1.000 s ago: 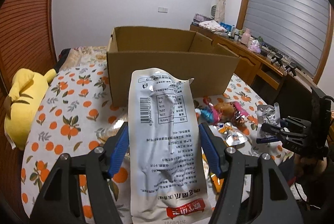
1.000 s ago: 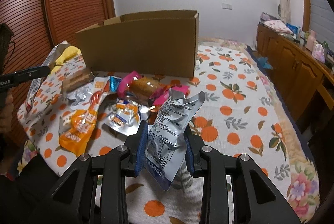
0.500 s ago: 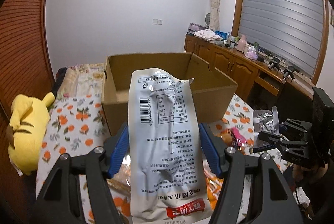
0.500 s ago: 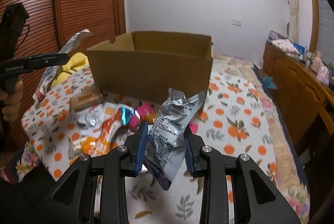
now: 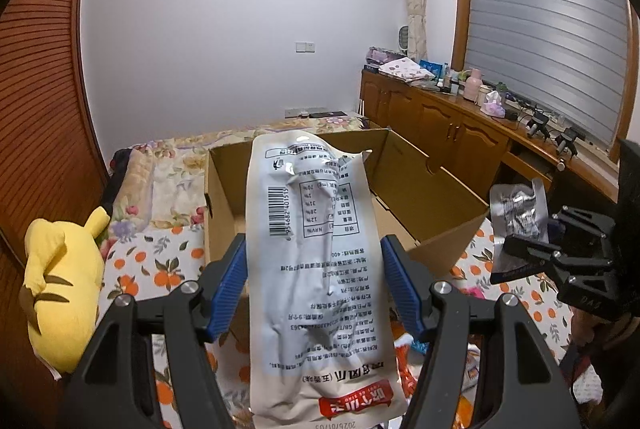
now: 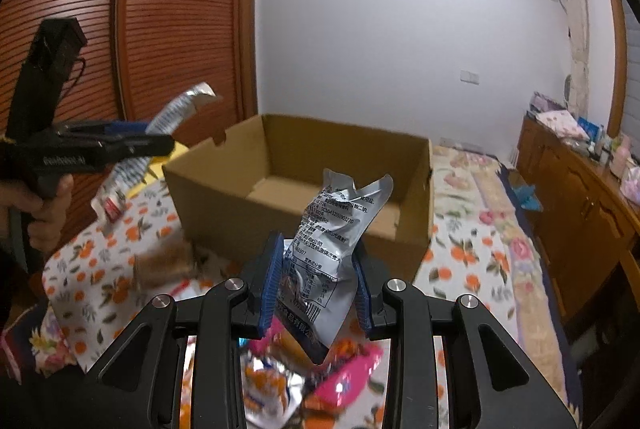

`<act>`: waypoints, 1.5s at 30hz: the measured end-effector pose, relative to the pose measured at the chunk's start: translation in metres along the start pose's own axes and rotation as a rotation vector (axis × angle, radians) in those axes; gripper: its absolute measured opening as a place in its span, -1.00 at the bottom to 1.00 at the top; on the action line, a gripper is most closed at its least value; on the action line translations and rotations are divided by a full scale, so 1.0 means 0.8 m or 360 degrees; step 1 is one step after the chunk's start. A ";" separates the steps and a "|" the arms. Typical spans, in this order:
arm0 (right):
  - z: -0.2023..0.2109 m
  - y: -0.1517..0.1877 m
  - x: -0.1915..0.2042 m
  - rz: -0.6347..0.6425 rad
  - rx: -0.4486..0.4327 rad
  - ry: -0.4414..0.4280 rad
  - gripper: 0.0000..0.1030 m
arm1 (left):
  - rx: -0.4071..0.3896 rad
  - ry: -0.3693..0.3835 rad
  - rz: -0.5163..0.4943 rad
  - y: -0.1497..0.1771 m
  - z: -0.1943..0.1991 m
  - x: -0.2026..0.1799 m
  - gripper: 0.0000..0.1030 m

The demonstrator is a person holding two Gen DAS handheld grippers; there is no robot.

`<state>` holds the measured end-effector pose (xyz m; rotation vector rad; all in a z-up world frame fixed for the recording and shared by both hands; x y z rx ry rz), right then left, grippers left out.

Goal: Organize snacks
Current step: 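Grasp white bag with left tool while right tool grasps silver foil packet, lift both, then carry both packets over the box and open both tools to drop them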

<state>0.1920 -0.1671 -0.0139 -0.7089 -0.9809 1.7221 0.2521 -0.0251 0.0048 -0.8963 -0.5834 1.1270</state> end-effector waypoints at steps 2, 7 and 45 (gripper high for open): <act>-0.006 -0.012 -0.001 0.0001 -0.0008 -0.0006 -0.40 | 0.0009 0.0004 0.0004 -0.005 -0.008 0.002 0.27; -0.030 -0.034 -0.005 -0.0020 0.0013 -0.0009 -0.40 | 0.0031 0.0006 0.0029 -0.018 -0.025 0.009 0.27; -0.156 -0.039 -0.046 -0.0225 0.0222 -0.0020 0.02 | 0.0042 -0.0035 0.0005 -0.041 -0.080 0.015 0.41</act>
Point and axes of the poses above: each gripper's, at about its wrist camera, not at the fingertips, and z roughly against the way its jaws point, x to its left, y to its underside, the point moved 9 cm from there along -z, roughly the way its jaws point, and after that the axes turned 2 degrees about -z, right-handed, at the moved point
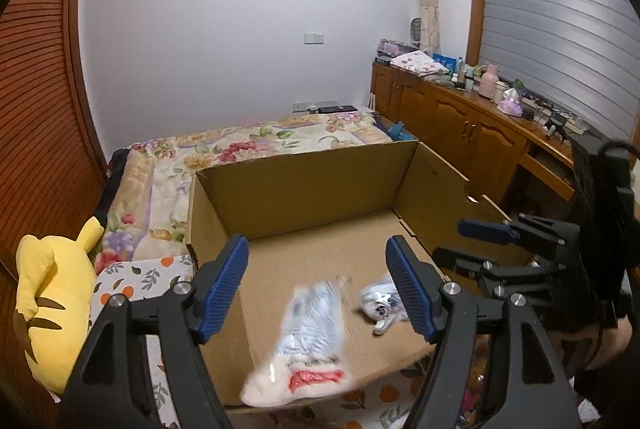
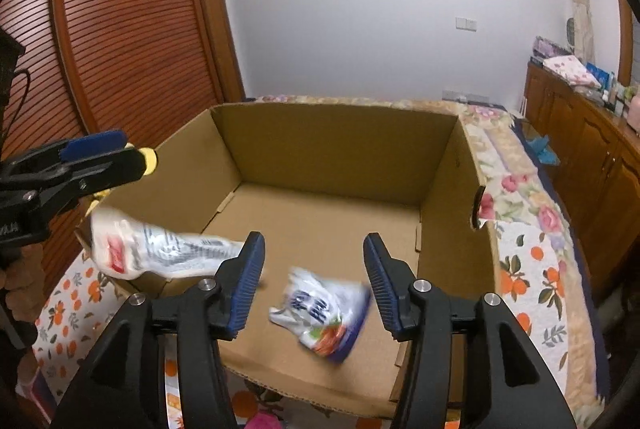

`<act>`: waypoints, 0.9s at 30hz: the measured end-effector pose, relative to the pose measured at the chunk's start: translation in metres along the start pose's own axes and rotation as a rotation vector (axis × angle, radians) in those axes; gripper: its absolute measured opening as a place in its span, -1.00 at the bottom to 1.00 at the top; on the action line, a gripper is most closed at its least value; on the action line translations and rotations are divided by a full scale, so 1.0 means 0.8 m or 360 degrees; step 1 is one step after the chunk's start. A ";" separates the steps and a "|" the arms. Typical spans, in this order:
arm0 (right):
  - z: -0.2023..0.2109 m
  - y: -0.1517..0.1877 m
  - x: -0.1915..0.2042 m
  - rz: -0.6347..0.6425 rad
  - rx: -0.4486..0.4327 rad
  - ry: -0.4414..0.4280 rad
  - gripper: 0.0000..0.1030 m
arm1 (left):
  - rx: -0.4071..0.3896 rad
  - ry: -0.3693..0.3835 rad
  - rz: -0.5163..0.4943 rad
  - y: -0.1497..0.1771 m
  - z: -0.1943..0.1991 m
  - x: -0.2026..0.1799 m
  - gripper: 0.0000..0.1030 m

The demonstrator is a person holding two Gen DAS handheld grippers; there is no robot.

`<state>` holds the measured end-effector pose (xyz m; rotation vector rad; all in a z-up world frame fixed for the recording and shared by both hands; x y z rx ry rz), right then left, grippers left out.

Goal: Organize snacks
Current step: 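Carry both packets over the box and open both tools to drop them, then grasp clear grain-bar bag with left tool while right tool grasps pink sausage snack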

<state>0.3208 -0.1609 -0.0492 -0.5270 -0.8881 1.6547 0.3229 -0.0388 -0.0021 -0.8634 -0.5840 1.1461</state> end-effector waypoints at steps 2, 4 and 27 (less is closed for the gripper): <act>0.007 0.000 0.001 0.0005 -0.0004 -0.0002 0.02 | -0.0020 0.0008 -0.0021 0.005 0.013 -0.003 0.46; 0.025 0.001 0.006 0.0043 -0.0030 -0.0009 0.02 | -0.0046 0.0018 -0.0041 0.008 0.025 -0.006 0.50; 0.080 0.140 0.044 0.0132 0.0098 -0.0069 0.04 | 0.0135 0.0148 -0.0147 0.146 0.056 -0.003 0.68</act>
Point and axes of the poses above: each gripper's, at about its wrist camera, not at the fingertips, and z roughly against the way its jaws point, x to its left, y to its underside, the point moved 9 cm from there along -z, roughly the way its jaws point, and after that the axes turned 2 degrees about -z, right-handed, at the moved point
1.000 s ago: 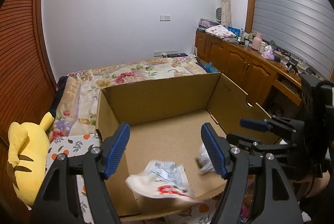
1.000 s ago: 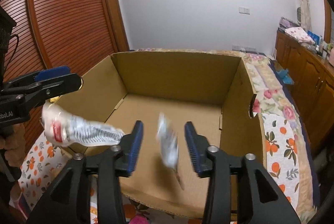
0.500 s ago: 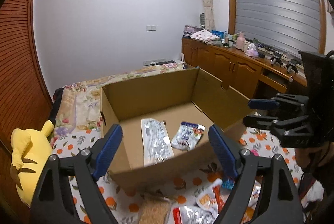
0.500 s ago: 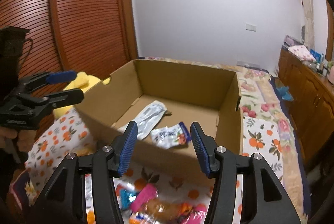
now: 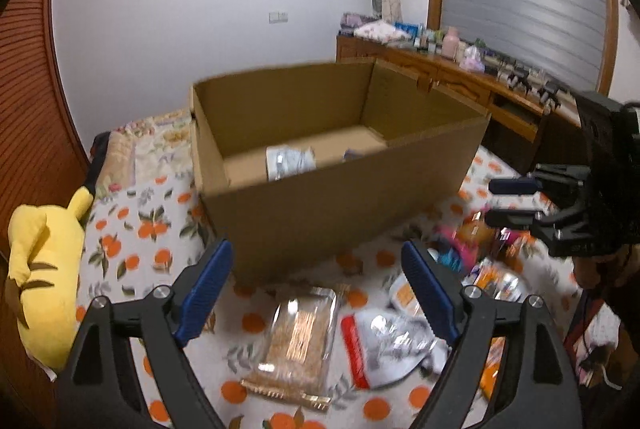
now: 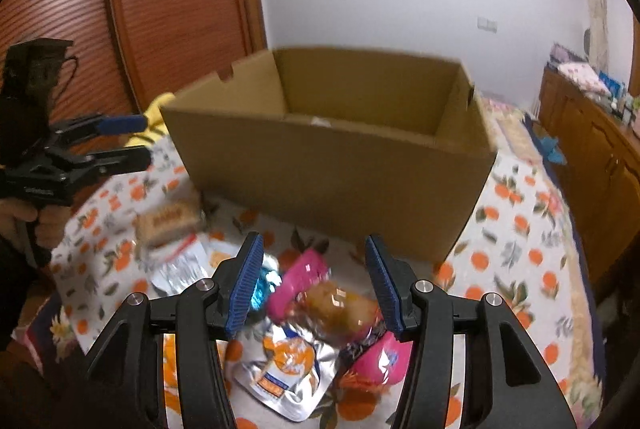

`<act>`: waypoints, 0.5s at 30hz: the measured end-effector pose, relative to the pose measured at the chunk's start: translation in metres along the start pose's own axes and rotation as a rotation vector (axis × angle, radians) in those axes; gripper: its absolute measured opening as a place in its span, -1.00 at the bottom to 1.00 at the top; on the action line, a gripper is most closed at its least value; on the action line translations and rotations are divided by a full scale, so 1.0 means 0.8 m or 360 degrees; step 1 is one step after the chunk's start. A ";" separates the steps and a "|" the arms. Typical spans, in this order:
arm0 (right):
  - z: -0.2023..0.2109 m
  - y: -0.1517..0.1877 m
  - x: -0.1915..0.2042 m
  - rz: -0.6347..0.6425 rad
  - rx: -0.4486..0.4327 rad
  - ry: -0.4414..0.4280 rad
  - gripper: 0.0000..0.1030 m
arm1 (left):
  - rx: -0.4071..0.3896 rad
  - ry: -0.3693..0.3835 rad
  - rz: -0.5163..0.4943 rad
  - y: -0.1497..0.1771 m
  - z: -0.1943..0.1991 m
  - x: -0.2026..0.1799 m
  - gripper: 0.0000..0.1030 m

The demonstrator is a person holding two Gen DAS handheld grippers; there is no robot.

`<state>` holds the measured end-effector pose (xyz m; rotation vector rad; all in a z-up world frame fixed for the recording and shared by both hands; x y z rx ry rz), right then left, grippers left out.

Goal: Organize snacks
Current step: 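Grasp clear grain-bar bag with left tool while right tool grasps pink sausage snack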

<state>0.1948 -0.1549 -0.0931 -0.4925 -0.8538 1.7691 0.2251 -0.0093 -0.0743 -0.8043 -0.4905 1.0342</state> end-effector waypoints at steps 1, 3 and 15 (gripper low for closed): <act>-0.005 0.006 -0.002 -0.0007 0.0014 0.0007 0.04 | 0.0020 0.0000 -0.0004 0.008 -0.003 0.000 0.68; -0.015 0.015 -0.003 -0.0012 0.0041 0.0010 0.04 | 0.0071 0.0003 0.0001 0.024 -0.012 0.002 0.68; -0.038 0.038 -0.019 -0.0036 0.0137 0.0016 0.04 | 0.0214 0.0001 0.0053 0.073 -0.036 0.007 0.63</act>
Point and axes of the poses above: each gripper's, at about its wrist camera, not at the fingertips, and z roughly against the way its jaws point, x to its left, y to its underside, the point moved 9 cm from there along -z, roughly the way its jaws point, and after that the axes turned 2 degrees about -z, right-handed, at the moved point
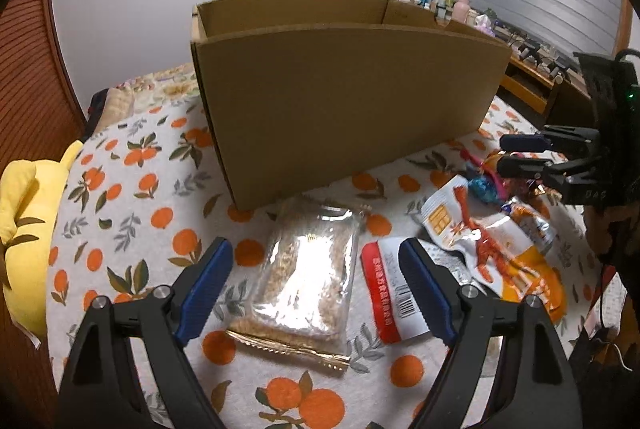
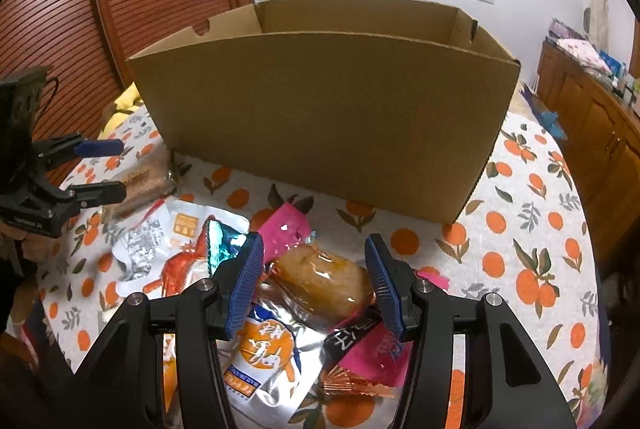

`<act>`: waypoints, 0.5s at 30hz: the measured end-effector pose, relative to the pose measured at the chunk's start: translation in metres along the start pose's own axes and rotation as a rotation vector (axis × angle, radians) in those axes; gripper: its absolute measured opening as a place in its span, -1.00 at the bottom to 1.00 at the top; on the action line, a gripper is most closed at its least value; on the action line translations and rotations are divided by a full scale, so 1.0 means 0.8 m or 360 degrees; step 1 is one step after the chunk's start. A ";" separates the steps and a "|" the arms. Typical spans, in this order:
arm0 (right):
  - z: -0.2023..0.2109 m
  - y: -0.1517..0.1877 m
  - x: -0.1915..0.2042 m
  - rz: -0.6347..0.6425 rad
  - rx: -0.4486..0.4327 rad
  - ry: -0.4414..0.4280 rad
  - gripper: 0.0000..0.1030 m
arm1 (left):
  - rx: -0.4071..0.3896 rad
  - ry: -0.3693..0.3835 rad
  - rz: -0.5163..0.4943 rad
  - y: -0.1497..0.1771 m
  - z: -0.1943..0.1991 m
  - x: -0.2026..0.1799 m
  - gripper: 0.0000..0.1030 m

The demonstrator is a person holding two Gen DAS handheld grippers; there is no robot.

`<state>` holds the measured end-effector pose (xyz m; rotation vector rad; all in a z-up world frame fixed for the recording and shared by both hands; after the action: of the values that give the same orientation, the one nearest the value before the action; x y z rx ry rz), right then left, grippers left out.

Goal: Organize snacks
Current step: 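Grasp clear grain-bar bag with left tool while right tool grasps pink sausage snack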

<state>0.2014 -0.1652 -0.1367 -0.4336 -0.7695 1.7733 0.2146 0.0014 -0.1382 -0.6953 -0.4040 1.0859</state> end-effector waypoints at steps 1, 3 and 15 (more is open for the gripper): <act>0.000 0.001 0.001 -0.0005 0.0002 -0.0004 0.04 | 0.0005 -0.0001 0.0001 0.001 -0.002 0.001 0.60; -0.001 0.004 -0.001 -0.0011 0.0012 -0.0008 0.05 | 0.0021 0.0011 0.0003 0.005 -0.006 0.001 0.55; 0.003 0.017 0.005 0.0047 0.0072 -0.0056 0.17 | 0.0089 0.0042 0.0089 0.015 -0.024 0.016 0.00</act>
<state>0.1888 -0.1646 -0.1438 -0.3862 -0.7500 1.8263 0.2242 0.0103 -0.1609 -0.6739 -0.3321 1.1356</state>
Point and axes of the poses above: each gripper's, at about its wrist camera, not at the fingertips, and z roughly against the way its jaws point, x to its left, y to its underside, the point moved 9 cm from there along -z, roughly the way its jaws point, and after that the axes turned 2 degrees about -z, right-handed, at the moved point
